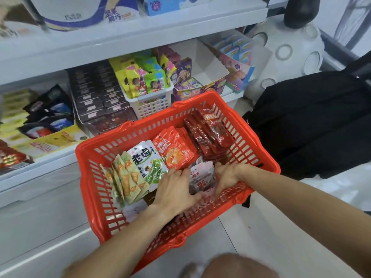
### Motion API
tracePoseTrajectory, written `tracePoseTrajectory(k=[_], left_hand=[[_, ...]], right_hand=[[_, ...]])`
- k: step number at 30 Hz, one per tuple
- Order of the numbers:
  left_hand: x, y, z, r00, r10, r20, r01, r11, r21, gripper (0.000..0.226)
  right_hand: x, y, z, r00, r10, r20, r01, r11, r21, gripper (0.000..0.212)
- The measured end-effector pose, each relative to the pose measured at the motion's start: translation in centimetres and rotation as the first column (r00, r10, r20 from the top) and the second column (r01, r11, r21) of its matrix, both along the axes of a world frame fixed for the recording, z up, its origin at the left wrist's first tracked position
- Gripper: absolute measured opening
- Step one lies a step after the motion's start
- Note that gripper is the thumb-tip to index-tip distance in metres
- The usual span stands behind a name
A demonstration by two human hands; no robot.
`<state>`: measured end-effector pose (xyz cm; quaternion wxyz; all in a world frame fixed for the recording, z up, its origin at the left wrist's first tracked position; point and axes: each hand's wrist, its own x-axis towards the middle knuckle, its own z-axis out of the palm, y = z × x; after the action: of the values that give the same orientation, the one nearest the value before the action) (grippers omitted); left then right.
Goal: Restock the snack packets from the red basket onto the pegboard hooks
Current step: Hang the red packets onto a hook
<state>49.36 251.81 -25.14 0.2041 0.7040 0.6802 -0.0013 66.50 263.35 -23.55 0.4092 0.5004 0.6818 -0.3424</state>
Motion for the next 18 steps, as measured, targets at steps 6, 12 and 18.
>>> tracePoseTrajectory(k=[6, 12, 18], left_hand=[[-0.4, -0.6, -1.0, 0.993, 0.005, 0.12, -0.011, 0.999, 0.051, 0.066], [-0.4, -0.7, -1.0, 0.978, 0.006, 0.206, -0.018, 0.998, 0.054, 0.059], [-0.5, -0.6, -1.1, 0.957, 0.035, 0.287, -0.053, 0.997, 0.056, 0.057]], right_hand=[[0.5, 1.0, -1.0, 0.99, -0.125, -0.059, 0.124, 0.992, -0.033, 0.133], [1.1, 1.4, -1.5, 0.971, -0.2, -0.129, 0.185, 0.976, -0.119, 0.139], [1.8, 1.7, -1.5, 0.965, -0.182, -0.191, 0.163, 0.98, -0.111, 0.121]])
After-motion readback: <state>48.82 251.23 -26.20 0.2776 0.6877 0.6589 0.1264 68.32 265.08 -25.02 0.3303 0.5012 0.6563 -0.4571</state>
